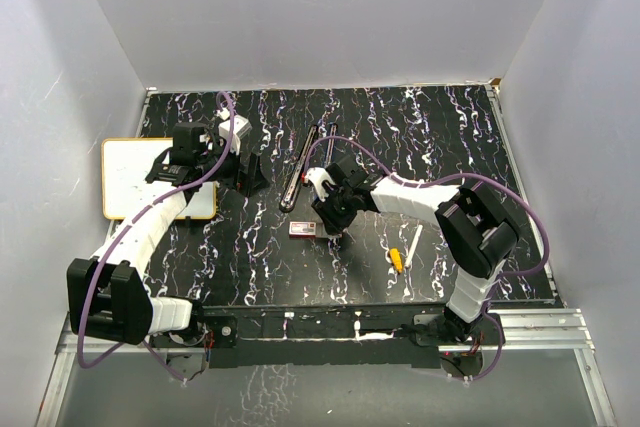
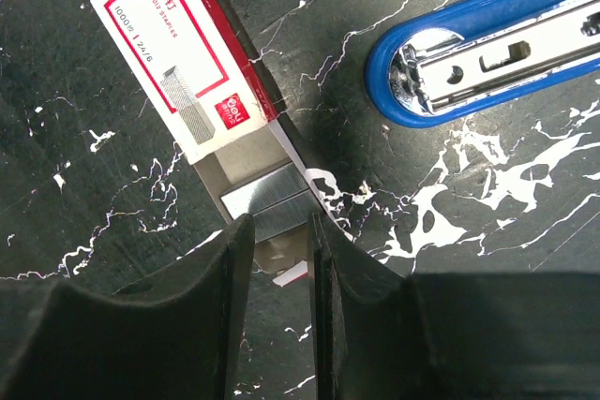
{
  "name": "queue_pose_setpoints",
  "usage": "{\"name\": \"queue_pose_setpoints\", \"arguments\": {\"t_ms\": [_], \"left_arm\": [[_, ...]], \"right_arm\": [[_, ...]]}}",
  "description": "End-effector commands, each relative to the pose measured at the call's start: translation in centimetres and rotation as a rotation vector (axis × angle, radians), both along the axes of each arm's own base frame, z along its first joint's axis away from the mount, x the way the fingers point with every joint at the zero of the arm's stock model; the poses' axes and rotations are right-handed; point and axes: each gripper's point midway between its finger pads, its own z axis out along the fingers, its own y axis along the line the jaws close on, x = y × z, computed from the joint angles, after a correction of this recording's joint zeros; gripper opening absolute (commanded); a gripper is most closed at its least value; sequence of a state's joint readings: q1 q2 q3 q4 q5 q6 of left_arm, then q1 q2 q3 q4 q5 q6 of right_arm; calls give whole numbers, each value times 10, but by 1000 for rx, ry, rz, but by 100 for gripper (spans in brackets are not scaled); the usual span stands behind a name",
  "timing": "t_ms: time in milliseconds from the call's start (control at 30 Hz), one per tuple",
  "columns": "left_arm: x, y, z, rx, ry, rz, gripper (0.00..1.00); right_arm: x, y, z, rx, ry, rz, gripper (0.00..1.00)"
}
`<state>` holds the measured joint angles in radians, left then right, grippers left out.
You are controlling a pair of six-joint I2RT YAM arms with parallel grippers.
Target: Load the staples into the stapler
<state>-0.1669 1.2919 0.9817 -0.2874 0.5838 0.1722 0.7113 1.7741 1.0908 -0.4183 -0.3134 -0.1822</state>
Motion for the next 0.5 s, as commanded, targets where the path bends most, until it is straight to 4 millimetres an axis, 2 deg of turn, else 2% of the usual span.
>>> {"name": "queue_pose_setpoints", "arguments": {"t_ms": [0, 200, 467], "left_arm": [[-6, -5, 16, -19, -52, -34, 97], [-6, -5, 16, -18, -53, -40, 97], [-7, -7, 15, -16, -52, -49, 97]], "right_arm": [[17, 7, 20, 30, -72, -12, 32], [19, 8, 17, 26, -65, -28, 42], [22, 10, 12, 19, -60, -39, 43]]}}
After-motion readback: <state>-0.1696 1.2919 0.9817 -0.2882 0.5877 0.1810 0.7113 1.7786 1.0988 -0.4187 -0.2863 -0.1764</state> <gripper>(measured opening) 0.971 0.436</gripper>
